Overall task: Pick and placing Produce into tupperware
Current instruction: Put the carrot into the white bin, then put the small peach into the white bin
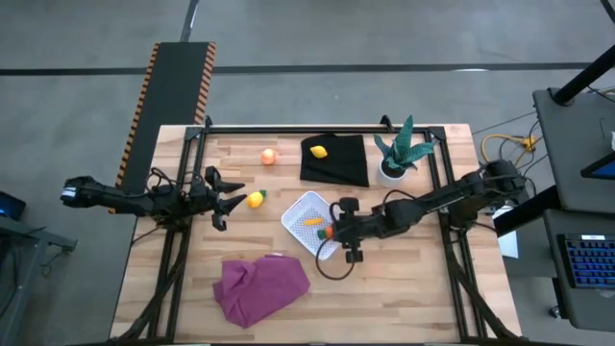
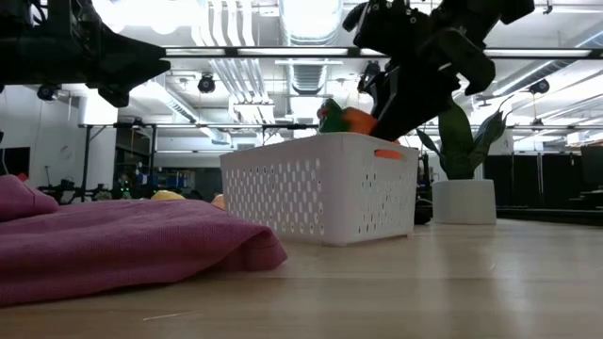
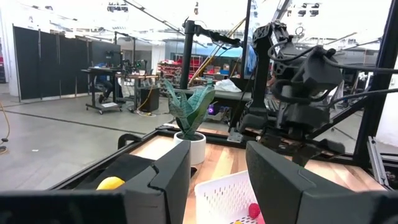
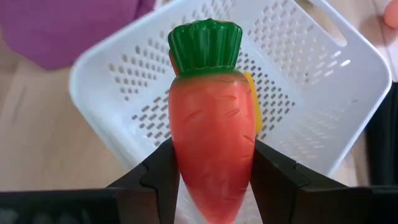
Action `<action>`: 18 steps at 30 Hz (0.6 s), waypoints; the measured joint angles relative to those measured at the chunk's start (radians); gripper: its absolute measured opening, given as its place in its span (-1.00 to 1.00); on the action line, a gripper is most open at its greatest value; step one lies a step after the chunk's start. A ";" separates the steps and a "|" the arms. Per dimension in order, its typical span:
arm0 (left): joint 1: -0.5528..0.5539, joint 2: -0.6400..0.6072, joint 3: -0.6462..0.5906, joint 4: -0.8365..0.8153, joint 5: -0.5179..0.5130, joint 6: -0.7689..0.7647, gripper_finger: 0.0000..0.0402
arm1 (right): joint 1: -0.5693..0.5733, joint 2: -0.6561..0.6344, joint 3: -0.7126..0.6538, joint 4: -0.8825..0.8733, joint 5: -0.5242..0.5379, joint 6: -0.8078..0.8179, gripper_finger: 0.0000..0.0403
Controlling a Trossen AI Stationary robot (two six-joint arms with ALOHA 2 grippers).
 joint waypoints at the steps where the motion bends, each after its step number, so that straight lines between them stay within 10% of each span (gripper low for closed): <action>1: 0.000 0.000 0.000 0.000 0.000 0.000 -0.29 | -0.005 0.003 0.000 0.002 -0.005 -0.005 -0.25; 18: 0.000 -0.001 0.000 0.000 0.000 0.000 -0.29 | -0.014 0.005 0.000 -0.003 -0.008 -0.008 -0.01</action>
